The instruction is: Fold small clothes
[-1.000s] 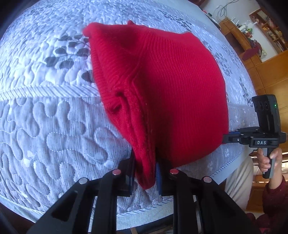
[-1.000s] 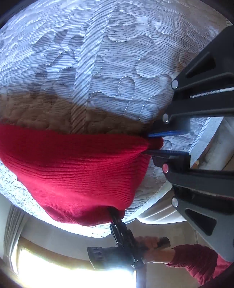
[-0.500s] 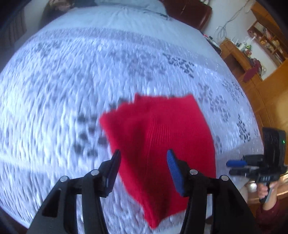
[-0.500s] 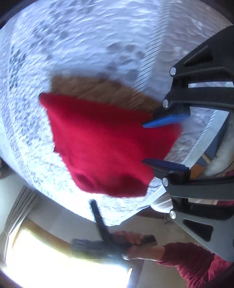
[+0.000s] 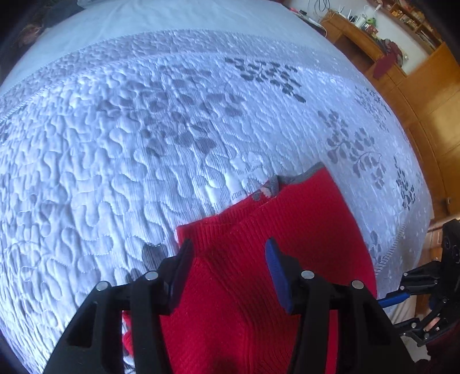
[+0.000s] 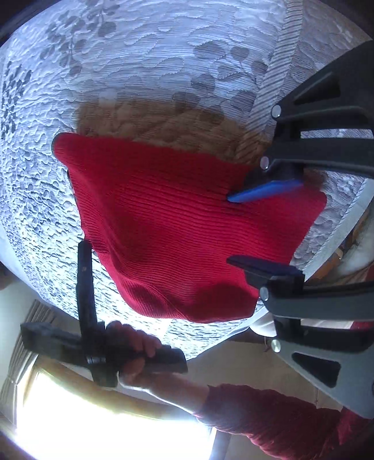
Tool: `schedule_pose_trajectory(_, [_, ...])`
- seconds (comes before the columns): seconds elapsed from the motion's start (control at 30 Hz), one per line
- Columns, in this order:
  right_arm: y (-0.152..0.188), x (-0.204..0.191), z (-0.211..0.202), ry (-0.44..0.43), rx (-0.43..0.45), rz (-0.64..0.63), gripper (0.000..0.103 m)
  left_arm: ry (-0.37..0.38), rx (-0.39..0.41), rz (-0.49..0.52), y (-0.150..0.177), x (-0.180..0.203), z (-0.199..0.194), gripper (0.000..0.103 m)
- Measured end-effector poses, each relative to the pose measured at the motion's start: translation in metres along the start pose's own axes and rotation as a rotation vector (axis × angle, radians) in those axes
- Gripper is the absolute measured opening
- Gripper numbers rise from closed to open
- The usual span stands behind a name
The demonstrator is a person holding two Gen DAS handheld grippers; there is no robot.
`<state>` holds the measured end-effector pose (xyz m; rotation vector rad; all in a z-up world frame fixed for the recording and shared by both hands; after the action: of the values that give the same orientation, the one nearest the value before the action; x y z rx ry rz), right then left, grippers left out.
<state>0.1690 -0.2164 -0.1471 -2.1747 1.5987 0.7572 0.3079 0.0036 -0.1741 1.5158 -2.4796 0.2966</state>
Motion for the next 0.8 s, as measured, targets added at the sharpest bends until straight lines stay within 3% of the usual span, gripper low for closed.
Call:
schedule_pose_trajectory(0.07, [-0.003, 0.000, 0.001, -0.004, -0.001, 0.001, 0.040, 0.029, -0.014, 0.011, -0.002, -0.001, 0.007, 0.040])
schedule_pose_trajectory(0.13, [-0.004, 0.000, 0.002, -0.010, -0.003, 0.000, 0.041, 0.003, -0.035, 0.021, -0.003, 0.000, 0.014, 0.029])
schedule_pose_trajectory(0.2, [-0.004, 0.001, 0.002, -0.009, -0.004, -0.004, 0.041, -0.013, -0.034, 0.021, -0.002, -0.003, 0.017, 0.007])
schedule_pose_trajectory(0.23, [-0.004, 0.002, 0.002, -0.013, -0.003, -0.004, 0.041, -0.008, -0.027, 0.011, -0.002, -0.005, 0.016, 0.002])
schedule_pose_trajectory(0.43, [-0.002, 0.007, 0.003, -0.023, 0.001, 0.006, 0.040, 0.021, 0.168, -0.075, -0.003, -0.016, -0.023, 0.001])
schedule_pose_trajectory(0.5, [-0.002, 0.008, 0.003, -0.017, 0.000, 0.003, 0.040, -0.025, 0.156, -0.078, -0.008, -0.018, -0.020, 0.001])
schedule_pose_trajectory(0.63, [-0.002, 0.009, 0.004, -0.012, -0.003, 0.002, 0.040, -0.107, 0.048, -0.076, -0.013, -0.018, 0.013, 0.004])
schedule_pose_trajectory(0.73, [0.001, 0.011, 0.003, -0.016, -0.001, 0.005, 0.041, -0.119, 0.078, -0.115, -0.006, -0.019, 0.014, 0.017])
schedule_pose_trajectory(0.77, [0.002, 0.010, 0.001, -0.015, 0.001, 0.003, 0.043, -0.117, 0.098, -0.136, -0.003, -0.020, 0.008, 0.031])
schedule_pose_trajectory(0.8, [0.005, 0.010, -0.002, -0.003, 0.007, 0.002, 0.045, -0.116, 0.119, -0.160, 0.002, -0.020, 0.000, 0.036])
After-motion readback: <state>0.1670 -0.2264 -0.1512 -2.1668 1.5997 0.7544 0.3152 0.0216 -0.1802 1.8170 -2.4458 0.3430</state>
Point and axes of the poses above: each gripper's, at about its wrist camera, not at the fingertips, and z roughly the way its jaws point, x to its right, y to its underside, the point moved 1 cm from there along z, roughly the way its jaws point, and after that the axes turned 13 degrees about -x, right-handed, at the moved point
